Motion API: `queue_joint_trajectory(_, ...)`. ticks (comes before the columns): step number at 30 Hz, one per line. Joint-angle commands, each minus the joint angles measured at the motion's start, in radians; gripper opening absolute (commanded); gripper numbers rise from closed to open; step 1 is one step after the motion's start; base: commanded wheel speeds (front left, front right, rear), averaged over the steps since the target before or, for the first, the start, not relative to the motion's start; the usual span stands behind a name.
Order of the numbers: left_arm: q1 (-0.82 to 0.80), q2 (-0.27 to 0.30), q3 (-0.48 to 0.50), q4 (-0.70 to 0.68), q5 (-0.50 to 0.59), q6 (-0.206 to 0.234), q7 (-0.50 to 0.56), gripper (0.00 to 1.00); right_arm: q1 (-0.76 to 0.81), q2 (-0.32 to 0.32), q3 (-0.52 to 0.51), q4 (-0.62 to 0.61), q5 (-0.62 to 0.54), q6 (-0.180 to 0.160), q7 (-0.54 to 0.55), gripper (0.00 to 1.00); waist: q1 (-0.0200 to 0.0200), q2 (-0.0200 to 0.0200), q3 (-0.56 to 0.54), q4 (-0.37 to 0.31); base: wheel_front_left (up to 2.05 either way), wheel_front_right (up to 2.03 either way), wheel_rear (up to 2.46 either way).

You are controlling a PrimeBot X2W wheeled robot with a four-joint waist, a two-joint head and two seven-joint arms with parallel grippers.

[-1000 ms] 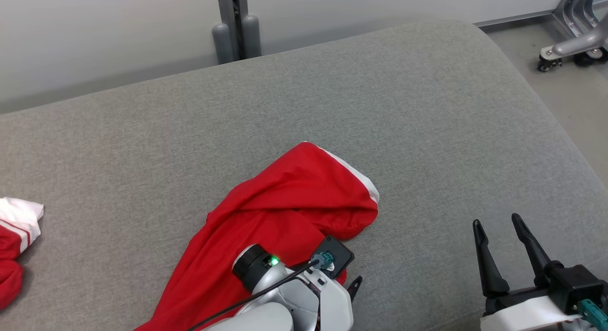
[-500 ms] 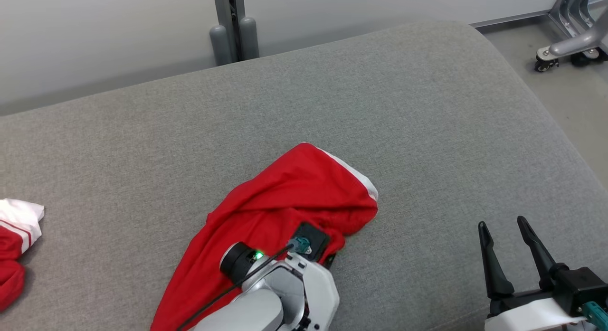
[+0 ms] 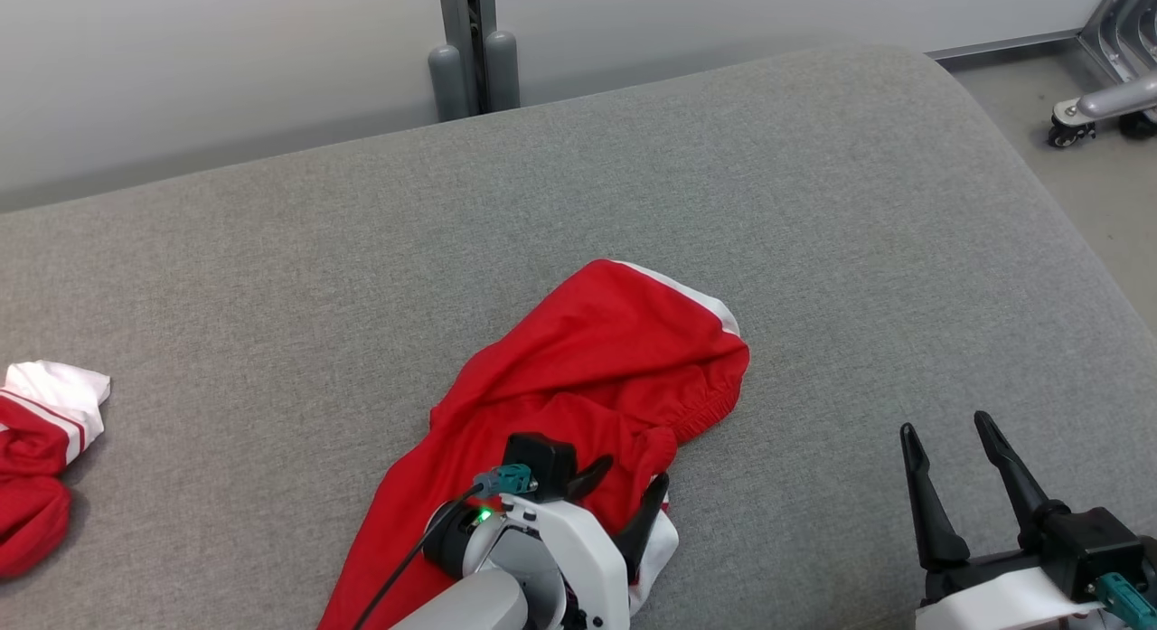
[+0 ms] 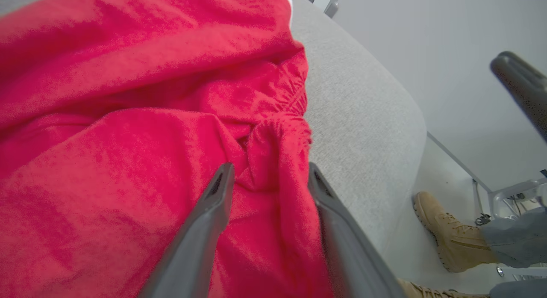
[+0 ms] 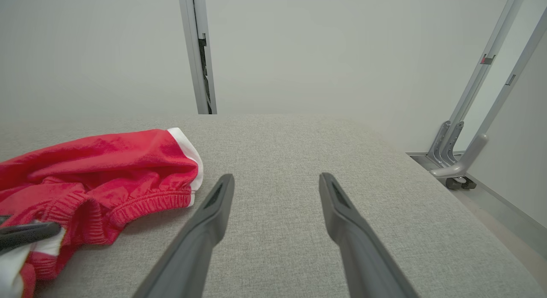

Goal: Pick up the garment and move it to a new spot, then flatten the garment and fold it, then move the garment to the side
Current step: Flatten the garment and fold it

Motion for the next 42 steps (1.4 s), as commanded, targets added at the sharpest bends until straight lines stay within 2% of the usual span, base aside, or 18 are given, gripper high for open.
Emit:
queue_joint_trajectory(1, 0.0, -0.002, -0.007, 0.016, 0.011, 0.003, -0.007, 1.0, -0.007, -0.007, -0.001, -0.001, -0.004, 0.0, -0.006, 1.0, 0.0, 0.0, 0.003, -0.001, 0.0, 0.0, 0.0)
queue_joint_trajectory(12, -0.017, -0.018, -0.084, 0.163, 0.048, -0.049, -0.087, 1.0, 0.001, -0.006, -0.002, 0.006, -0.007, 0.0, -0.006, 1.0, 0.0, 0.0, 0.015, 0.005, 0.0, 0.0, 0.0)
queue_joint_trajectory(20, -0.043, -0.02, -0.129, 0.006, 0.001, -0.109, -0.156, 1.0, 0.005, -0.007, -0.002, 0.009, -0.007, 0.0, -0.006, 1.0, 0.0, 0.0, 0.001, 0.011, 0.0, 0.0, 0.0)
queue_joint_trajectory(28, -0.013, -0.014, -0.084, -0.097, 0.047, -0.052, -0.18, 1.0, 0.024, -0.007, -0.021, 0.001, -0.021, 0.0, -0.006, 1.0, 0.0, 0.0, -0.027, 0.032, 0.0, 0.0, 0.0)
queue_joint_trajectory(31, 0.042, 0.023, 0.031, -0.178, 0.111, 0.005, -0.182, 1.0, 0.039, -0.006, -0.037, -0.004, -0.024, 0.0, -0.006, 1.0, 0.0, 0.0, -0.046, 0.05, 0.0, 0.0, 0.0)
queue_joint_trajectory(37, 0.265, 0.118, 0.308, -0.372, 0.316, 0.11, -0.181, 1.0, 0.075, -0.007, -0.073, -0.024, -0.041, 0.0, -0.006, 1.0, 0.0, 0.0, -0.081, 0.11, 0.0, 0.0, 0.0)
queue_joint_trajectory(39, 0.35, 0.139, 0.396, -0.414, 0.373, 0.131, -0.181, 1.0, 0.084, -0.008, -0.077, -0.034, -0.046, 0.0, -0.006, 1.0, 0.0, 0.0, -0.09, 0.13, 0.0, 0.0, 0.0)
queue_joint_trajectory(42, 0.457, 0.159, 0.53, -0.464, 0.457, 0.136, -0.181, 1.0, 0.095, -0.015, -0.089, -0.049, -0.05, 0.0, -0.006, 1.0, 0.0, 0.0, -0.099, 0.163, 0.0, 0.0, 0.0)
